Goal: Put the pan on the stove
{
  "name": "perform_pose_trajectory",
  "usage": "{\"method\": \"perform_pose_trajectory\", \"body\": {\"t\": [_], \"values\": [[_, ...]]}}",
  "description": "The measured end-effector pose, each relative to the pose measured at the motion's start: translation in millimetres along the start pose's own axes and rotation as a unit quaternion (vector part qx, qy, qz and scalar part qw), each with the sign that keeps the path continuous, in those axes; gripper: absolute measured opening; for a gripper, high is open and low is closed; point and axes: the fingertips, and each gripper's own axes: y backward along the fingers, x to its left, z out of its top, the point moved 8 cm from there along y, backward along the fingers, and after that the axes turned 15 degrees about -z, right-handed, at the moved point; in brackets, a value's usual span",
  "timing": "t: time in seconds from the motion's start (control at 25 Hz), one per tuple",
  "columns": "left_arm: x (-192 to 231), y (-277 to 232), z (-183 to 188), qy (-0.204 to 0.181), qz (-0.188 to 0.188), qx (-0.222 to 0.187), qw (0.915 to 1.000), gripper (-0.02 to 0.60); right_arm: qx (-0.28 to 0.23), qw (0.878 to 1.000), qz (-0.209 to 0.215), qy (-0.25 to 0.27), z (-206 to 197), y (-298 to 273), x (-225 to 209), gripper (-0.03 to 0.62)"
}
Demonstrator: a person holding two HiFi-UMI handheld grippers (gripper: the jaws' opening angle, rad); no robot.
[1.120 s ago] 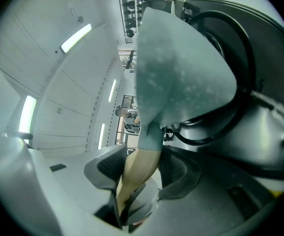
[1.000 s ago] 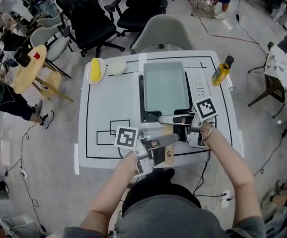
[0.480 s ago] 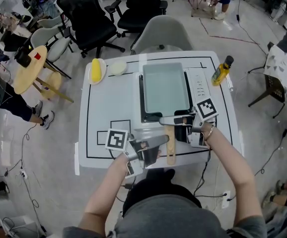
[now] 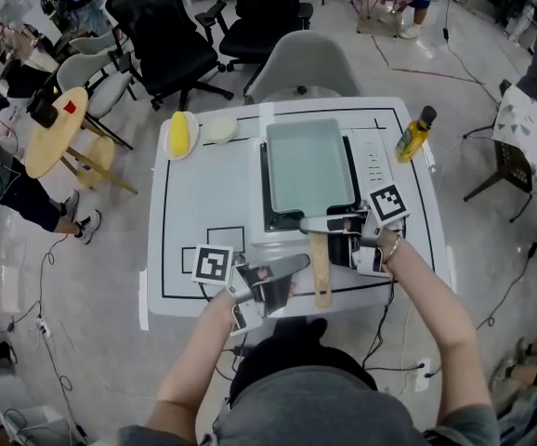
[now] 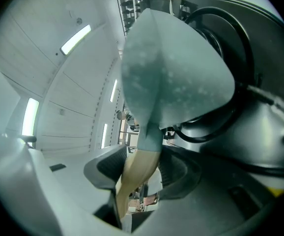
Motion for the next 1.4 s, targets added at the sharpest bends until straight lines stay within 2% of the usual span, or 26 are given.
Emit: {"method": "perform_pose_trajectory", "body": {"t": [0.44,0.92,1.4], "values": [[1,5,3,-0.004,-0.003,-0.009,0.9999,0.115,-0.004,1.0,0.008,0.006,-1,1,-1,0.199],[4,13,6,-0.005,0.0,-0.021,0.9998,0.115,-0.013,1.0,0.024,0.001,0,7,-4,0.241],[3,12,9,-0.009,0.006,-0.02,0.9997,0.115,-0.062,0.998,0.008,-0.013,-12,49,-12,0.216]]}}
